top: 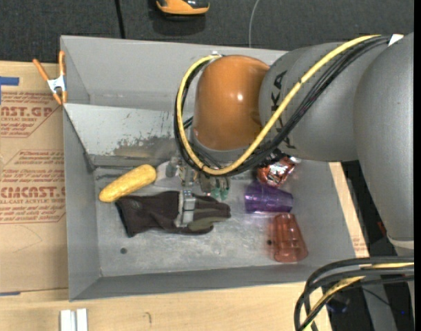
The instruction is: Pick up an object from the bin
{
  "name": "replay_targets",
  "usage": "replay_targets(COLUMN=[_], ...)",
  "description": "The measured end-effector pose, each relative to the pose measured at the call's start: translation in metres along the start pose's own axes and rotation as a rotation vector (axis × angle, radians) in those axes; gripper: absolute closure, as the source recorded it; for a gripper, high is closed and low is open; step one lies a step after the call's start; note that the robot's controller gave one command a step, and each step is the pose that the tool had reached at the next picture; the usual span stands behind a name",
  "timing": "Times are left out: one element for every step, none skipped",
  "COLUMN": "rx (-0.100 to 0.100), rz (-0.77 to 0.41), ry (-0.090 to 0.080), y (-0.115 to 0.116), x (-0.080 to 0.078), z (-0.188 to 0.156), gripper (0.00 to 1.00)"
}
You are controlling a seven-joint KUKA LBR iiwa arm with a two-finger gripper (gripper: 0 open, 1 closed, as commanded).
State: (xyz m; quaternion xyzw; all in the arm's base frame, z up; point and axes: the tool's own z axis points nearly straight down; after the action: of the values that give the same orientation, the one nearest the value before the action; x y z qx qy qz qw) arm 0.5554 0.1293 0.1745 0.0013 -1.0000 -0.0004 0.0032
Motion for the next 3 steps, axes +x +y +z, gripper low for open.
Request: replay_targets(rx=[-0.001,-0.002,-0.002], rz=[0.001,-0.036,-0.036], ry=[-0.008,-0.010,-0.010], y=[-0.001,-0.010,-0.010], x=[-0.002,-0.001,-0.001], z=[-0.005,0.099,0.099], gripper=[0.00,1.00,1.00])
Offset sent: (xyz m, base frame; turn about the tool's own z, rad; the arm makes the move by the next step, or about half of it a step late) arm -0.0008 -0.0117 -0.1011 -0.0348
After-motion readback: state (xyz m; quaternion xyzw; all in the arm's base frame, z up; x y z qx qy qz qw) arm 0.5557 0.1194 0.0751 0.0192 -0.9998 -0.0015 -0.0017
